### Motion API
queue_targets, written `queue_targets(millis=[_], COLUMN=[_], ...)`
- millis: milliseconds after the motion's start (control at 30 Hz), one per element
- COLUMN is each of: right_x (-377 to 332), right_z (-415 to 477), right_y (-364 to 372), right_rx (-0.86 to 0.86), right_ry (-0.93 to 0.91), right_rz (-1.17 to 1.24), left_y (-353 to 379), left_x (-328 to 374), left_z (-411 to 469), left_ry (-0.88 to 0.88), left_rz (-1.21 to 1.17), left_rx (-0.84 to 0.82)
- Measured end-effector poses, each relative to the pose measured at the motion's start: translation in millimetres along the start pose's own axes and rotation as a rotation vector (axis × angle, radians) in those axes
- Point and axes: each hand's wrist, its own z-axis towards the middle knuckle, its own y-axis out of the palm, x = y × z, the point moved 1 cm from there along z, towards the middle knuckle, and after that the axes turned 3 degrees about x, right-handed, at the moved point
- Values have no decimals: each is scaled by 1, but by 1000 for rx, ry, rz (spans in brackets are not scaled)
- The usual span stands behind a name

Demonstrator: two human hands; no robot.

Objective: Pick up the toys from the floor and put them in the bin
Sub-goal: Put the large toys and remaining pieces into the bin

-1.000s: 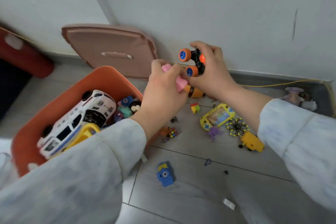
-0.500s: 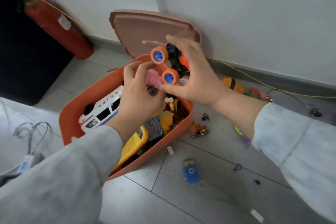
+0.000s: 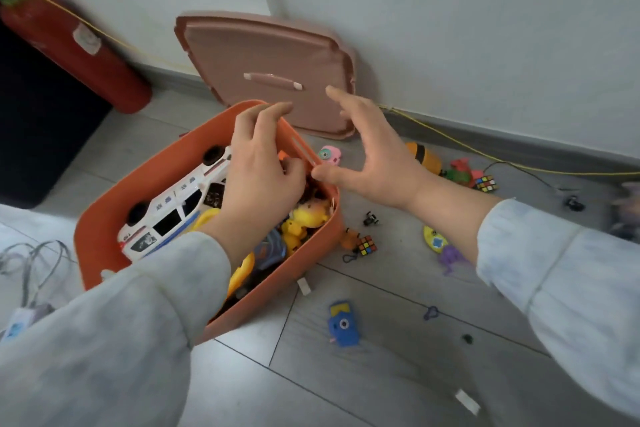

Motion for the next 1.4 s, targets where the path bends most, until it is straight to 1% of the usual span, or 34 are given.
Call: queue_targets(millis=[67,200,267,333,467,533,600,667,733,833,1000,1100,1167,1233,1300,1400], right_x=[15,48,66,88,127,144,158,171,176,178,187,188,188,188,188,189], right_z=[-9,-29,-42,-58,-93,-111,-125,-132,-132,-118,-94,-88,-85,-84,-86,-93], right_y=[-13,-47,-64,-79,-99,-104,-105,-100,-95,-89,-69,-62,-57,-54,-53,-52], right_rx=[42,168,205,239,261,217,130,34,-21,-58,-172,-217,-241,-263,-250,-272], right_ry=[11,67,146,268,582,687,767,821,809,736,699,673,651,621,568,467], right_rz=[-33,-142,-193,-280,-449,-463,-456,-477,-514,-533,-617,-679,-728,-763,-769,-780], left_y=[12,48,69,94,138,152,163,172,181,198,222,233,241,247,250,250], left_x=[23,78,98,109,93,71,44,17,-1,-13,-18,-13,-10,-9,-7,-6], left_z=[4,16,18,13,-24,-48,-68,-82,-90,-96,-80,-62,-49,-40,-37,-39], left_ry=[23,170,178,150,53,38,120,195,214,252,140,63,64,124,242,427], left_rz=[-37,-139,-184,-184,-72,51,221,353,413,450,349,337,340,326,301,320], left_rx=[-29,-59,-99,-181,-341,-494,-640,-708,-744,-755,-640,-603,-610,-654,-686,-664])
